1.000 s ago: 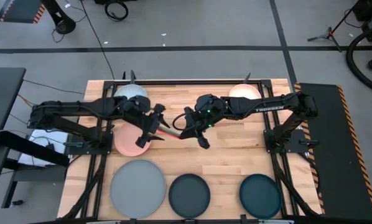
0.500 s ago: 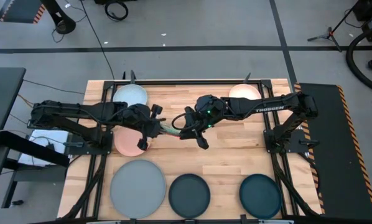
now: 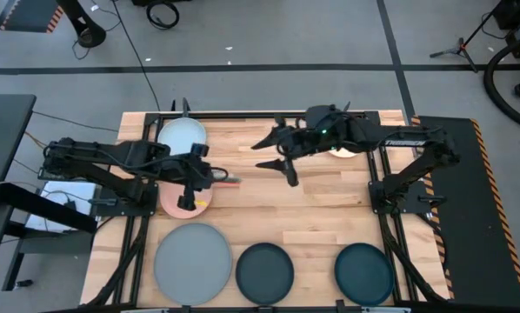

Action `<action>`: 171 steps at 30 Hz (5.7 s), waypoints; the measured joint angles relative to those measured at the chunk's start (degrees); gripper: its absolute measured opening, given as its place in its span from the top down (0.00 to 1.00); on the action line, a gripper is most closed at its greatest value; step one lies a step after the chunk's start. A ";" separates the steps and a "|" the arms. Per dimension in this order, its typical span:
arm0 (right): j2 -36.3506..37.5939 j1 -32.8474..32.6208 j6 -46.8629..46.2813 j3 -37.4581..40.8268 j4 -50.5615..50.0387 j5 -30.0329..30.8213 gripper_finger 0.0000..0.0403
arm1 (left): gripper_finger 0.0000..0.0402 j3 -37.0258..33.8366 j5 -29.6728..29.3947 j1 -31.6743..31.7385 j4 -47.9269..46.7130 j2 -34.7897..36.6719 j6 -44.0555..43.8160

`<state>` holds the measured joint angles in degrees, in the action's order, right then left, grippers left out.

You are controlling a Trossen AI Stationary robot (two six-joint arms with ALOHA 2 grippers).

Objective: Stack plastic plates
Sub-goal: Stack the stacked plates on top of the orange plate, then stack the stacked plates on top of the light blue plate

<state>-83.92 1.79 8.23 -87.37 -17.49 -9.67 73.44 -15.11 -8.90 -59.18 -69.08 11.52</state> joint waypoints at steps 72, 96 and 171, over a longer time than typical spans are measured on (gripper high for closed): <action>-1.95 4.45 0.55 0.13 -7.92 24.61 0.44 | 0.96 -1.94 -11.09 -13.93 -21.70 -12.00 -65.21; -1.95 0.69 0.29 0.13 -10.43 25.12 0.44 | 0.96 -24.75 -11.60 -13.88 -13.72 -12.35 -72.68; -1.95 -2.27 -9.13 0.13 -31.08 16.26 0.21 | 0.49 -19.53 12.80 -3.35 9.35 -25.35 -67.44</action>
<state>-85.87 -0.49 -0.91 -87.24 -48.57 6.59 53.91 -2.31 -12.25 -49.83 -94.43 -55.92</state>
